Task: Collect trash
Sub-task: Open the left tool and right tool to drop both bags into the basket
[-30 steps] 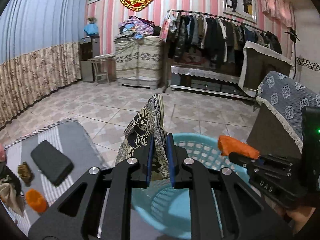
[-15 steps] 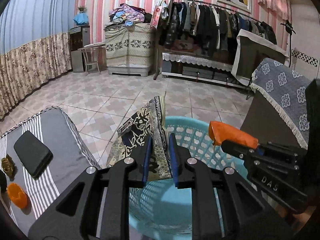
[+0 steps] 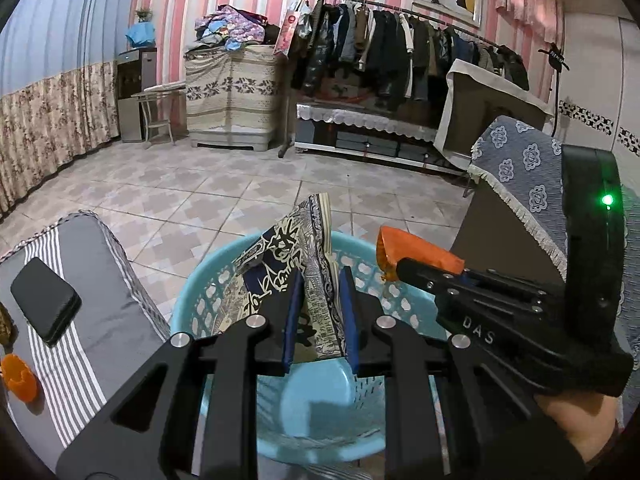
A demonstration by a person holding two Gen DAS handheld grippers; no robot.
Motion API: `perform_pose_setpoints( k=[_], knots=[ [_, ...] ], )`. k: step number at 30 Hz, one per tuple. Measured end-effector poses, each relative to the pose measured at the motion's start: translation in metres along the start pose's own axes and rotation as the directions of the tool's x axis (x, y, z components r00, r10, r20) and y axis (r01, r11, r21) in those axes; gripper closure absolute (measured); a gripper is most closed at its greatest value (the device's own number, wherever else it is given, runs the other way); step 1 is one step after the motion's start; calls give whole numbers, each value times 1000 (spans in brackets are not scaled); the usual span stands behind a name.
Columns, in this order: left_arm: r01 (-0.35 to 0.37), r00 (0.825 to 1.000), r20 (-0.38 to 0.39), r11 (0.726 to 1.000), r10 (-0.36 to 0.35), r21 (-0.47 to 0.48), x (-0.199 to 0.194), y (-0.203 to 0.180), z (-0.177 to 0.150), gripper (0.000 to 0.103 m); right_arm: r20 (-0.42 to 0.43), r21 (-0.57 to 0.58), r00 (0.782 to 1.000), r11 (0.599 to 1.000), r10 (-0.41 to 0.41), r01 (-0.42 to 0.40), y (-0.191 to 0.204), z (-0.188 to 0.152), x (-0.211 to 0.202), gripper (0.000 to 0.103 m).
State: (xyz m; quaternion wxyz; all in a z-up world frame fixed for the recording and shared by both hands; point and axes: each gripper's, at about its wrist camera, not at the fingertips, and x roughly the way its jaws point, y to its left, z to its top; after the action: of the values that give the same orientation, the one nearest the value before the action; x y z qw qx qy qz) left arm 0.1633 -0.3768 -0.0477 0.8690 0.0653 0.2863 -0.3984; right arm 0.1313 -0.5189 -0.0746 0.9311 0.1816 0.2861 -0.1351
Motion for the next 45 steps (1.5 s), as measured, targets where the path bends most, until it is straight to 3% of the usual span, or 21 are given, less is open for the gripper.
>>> perform_pose_setpoints(
  k=[5, 9, 14, 17, 18, 19, 25, 32, 41, 43, 44, 45],
  knots=[
    [53, 999, -3, 998, -53, -41, -3, 4, 2, 85, 4, 2, 1000, 1000, 3, -3, -2, 0, -1, 97],
    [29, 1000, -3, 999, -29, -19, 2, 8, 1, 85, 4, 4, 1000, 1000, 3, -3, -2, 0, -1, 97],
    [-4, 998, -65, 999, 1, -46, 26, 27, -2, 84, 11, 5, 1000, 1000, 13, -13, -1, 0, -3, 97],
    [-31, 998, -60, 998, 27, -56, 23, 32, -2, 65, 12, 4, 1000, 1000, 15, -15, -2, 1, -4, 97],
    [-47, 998, -50, 997, 44, -55, 19, 33, -1, 52, 12, 4, 1000, 1000, 17, -18, -1, 1, -4, 97],
    [-64, 997, -39, 997, 62, -48, 15, 34, -1, 45, 10, 1, 1000, 1000, 18, -18, 0, 1, -4, 97],
    [-191, 981, 13, 981, 191, -10, -11, 49, 9, 25, 2, -33, 1000, 999, 29, -29, 13, 2, -2, 97],
    [-283, 957, 40, 957, 286, -60, -46, 90, 8, 18, -28, -104, 999, 994, 42, -45, 42, 0, 10, 97],
    [-331, 942, 19, 938, 335, -104, -67, 115, -9, 13, -137, -119, 989, 990, 56, -73, 55, -12, 32, 95],
    [-340, 939, 11, 935, 343, -104, -69, 117, -13, 13, -176, -89, 983, 994, 50, -66, 51, -16, 40, 80],
    [-343, 938, 7, 933, 345, -106, -71, 118, -16, 13, -184, -77, 982, 995, 45, -60, 48, -18, 43, 58],
    [-345, 938, 6, 932, 347, -108, -73, 118, -19, 13, -183, -66, 982, 996, 43, -56, 46, -18, 43, 47]
  ],
)
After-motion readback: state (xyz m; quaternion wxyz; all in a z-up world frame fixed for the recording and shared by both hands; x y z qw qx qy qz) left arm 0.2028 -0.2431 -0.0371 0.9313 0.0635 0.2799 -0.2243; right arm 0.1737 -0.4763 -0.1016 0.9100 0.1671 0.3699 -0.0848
